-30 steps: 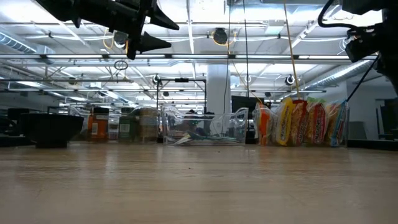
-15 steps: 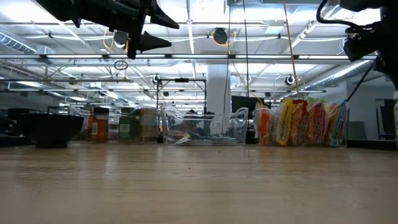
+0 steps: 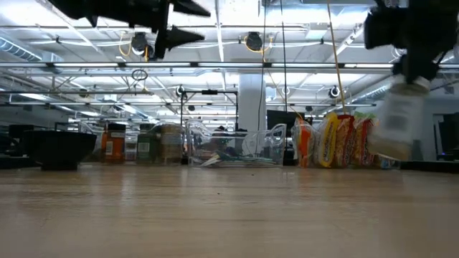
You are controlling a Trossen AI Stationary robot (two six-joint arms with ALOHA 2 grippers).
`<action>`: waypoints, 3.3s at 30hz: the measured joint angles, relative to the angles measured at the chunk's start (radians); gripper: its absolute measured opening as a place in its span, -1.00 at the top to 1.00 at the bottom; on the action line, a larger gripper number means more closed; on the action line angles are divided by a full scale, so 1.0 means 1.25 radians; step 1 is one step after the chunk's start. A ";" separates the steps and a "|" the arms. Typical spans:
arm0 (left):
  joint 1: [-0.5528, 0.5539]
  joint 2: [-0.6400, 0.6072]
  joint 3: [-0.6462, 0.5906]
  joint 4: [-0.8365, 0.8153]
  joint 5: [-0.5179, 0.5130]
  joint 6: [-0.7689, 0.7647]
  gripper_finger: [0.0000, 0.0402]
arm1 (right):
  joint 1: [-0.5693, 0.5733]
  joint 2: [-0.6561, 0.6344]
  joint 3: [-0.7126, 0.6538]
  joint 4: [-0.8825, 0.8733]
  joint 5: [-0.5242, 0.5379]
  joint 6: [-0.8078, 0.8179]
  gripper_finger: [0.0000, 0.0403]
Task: Pick & Place Food Item
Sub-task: Put the white seasoning bottle into the left transparent bin
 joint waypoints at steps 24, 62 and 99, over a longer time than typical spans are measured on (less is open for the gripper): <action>-0.065 0.429 0.658 -0.461 0.401 0.171 -0.33 | -0.084 0.003 0.045 0.517 0.003 -0.175 0.03; -0.065 0.519 0.697 -0.450 0.442 0.150 0.00 | -0.090 0.004 0.142 0.553 0.043 -0.327 0.03; -0.074 0.419 0.696 -0.213 0.285 0.159 0.00 | -0.096 0.054 0.075 0.960 0.147 -0.382 -0.37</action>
